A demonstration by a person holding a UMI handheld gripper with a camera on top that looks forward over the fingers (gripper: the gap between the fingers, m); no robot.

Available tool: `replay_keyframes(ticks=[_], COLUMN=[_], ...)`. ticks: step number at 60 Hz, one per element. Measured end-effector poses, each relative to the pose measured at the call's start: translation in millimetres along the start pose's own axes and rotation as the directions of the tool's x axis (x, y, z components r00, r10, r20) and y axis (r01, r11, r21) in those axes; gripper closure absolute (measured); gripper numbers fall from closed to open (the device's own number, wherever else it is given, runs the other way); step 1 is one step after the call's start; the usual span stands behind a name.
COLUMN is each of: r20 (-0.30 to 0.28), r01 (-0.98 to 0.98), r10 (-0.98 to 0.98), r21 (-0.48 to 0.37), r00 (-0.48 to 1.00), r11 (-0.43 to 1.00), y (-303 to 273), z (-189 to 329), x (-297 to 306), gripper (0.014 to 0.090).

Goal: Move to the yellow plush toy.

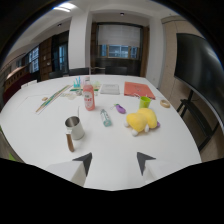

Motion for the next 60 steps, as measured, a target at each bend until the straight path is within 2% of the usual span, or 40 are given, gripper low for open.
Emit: replay_keyframes(ticks=[16,31,40,60], r20=[-0.056,-0.121,-0.124,-0.038], r01=[0.012,0.011,0.009,0.006], r10=[-0.013,-0.014,-0.012,-0.008], r21=[-0.012,-0.024,-0.023,-0.042], r00=[0.998,0.993,0.992,0.999], r11=[1.000,1.000,1.000,0.999], y=[23,23,1,-74], z=[-25,-3,44,181], x=[13,71,113,156], gripper=[0.0191,0.0190,0.0192,0.0193])
